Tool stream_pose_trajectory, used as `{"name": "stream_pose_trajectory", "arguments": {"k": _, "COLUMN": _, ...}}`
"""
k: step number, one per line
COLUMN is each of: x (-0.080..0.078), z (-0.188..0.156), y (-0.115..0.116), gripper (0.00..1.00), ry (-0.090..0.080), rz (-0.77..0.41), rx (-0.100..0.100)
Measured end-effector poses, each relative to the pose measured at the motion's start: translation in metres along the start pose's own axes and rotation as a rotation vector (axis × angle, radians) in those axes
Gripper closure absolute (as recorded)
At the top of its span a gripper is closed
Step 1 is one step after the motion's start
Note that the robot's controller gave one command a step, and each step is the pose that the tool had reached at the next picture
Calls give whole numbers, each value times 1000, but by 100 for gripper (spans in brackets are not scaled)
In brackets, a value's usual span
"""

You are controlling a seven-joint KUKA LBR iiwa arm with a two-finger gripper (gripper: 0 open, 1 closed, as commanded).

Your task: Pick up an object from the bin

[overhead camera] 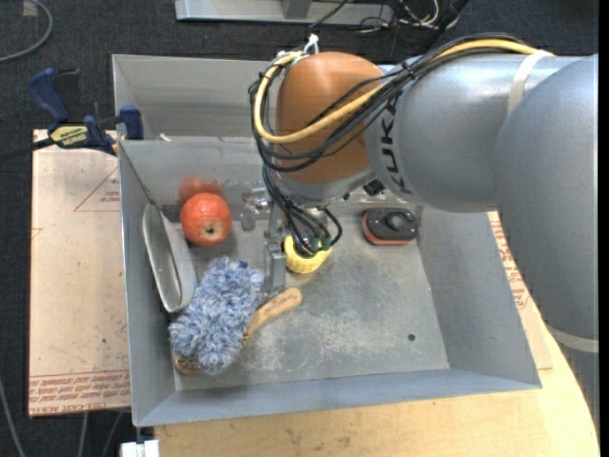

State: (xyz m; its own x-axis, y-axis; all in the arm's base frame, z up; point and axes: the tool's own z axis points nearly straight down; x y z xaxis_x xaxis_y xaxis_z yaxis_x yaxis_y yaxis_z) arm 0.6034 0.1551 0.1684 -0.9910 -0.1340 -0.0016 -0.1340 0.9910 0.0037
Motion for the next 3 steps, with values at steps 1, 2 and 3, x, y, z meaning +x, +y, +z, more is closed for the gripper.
{"name": "stream_pose_trajectory", "arguments": {"k": 1, "x": 5, "z": -7, "y": 1, "gripper": 0, "ry": 13, "rz": -47, "rx": 0}}
{"name": "stream_pose_trajectory", "arguments": {"k": 2, "x": 10, "z": -6, "y": 6, "gripper": 0, "ry": -20, "rz": 38, "rx": -3}}
{"name": "stream_pose_trajectory", "arguments": {"k": 3, "x": 16, "z": 36, "y": 13, "gripper": 0, "ry": 3, "rz": 50, "rx": 0}}
